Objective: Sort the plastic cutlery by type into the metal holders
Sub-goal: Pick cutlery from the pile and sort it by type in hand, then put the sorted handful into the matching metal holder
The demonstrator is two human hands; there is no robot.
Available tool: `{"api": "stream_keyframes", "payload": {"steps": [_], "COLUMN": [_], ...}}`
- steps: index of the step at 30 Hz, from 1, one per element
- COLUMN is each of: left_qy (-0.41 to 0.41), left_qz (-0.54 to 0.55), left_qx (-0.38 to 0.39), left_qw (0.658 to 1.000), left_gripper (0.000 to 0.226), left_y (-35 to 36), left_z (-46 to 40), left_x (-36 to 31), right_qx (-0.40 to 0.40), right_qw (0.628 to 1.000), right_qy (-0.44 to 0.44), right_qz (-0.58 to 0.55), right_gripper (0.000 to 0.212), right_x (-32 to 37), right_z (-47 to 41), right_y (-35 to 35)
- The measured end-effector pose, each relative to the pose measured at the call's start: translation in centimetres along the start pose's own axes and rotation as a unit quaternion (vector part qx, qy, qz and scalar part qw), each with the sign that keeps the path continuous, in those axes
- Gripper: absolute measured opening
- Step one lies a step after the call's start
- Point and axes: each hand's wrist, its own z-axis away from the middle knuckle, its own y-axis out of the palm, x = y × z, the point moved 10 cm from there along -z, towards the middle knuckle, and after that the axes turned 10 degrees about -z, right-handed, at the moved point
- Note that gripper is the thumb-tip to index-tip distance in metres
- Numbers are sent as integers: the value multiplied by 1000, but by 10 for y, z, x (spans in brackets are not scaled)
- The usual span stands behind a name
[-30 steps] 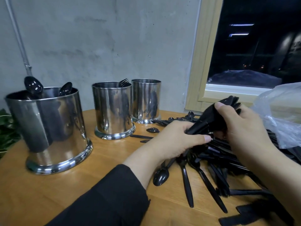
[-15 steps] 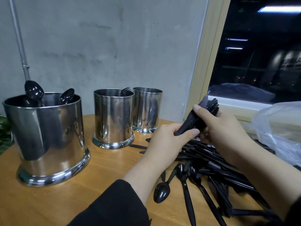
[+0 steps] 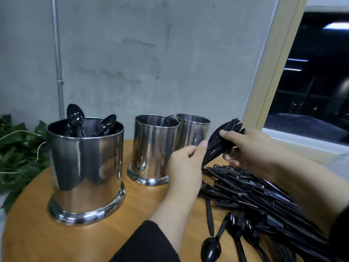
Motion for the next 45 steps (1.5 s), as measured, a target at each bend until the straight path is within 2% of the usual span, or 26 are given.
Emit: {"api": "stream_keyframes", "payload": {"steps": [3,7,12,17,20,23,25,27,31,34,41,43,45], "left_qy": [4,15,33,52,49,44,46,54,86,102,120,131,141], "left_qz": [-23,-40,-28,-55,-63,-60,-61,-73,-109,-142,-157,-165,-183], "left_qx": [1,6,6,13,32,42,30,-3,-42,-48,-53,-52,-39], "left_qw": [1000,999,999,997,996,996,997,996,989,984,979,976,972], "left_gripper": [55,51,29,46,48,42,28,35,35,31,26,25,25], "left_y": [-3,-3,-3,-1,3,6,6,0,-12,-14,-14,-12,-7], "left_z": [-2,-5,-16,-30,-34,-34,-34,-37,-44,-44,-37,-35,-33], "left_x": [0,0,3,5,12,14,10,4,-6,-7,-11,-12,-12], "right_qx": [17,25,19,23,29,20,-1,-51,-139,-146,-151,-133,-127], "right_qw": [998,998,997,994,992,991,987,981,964,962,971,973,969], "right_qy": [10,8,-43,-44,-36,-63,-93,-138,-221,-229,-110,-77,-60], "right_qz": [-57,-57,-55,-101,-116,-118,-130,-127,-45,40,150,171,202], "right_gripper": [36,31,29,22,24,23,20,17,21,16,16,29,57], "right_x": [-2,-2,12,8,-3,2,19,47,91,94,46,31,24], "right_z": [-6,-13,-25,-42,-50,-54,-56,-61,-81,-114,-186,-193,-192], "right_y": [9,11,10,10,10,9,-2,-22,-44,-32,-17,-15,-18]}}
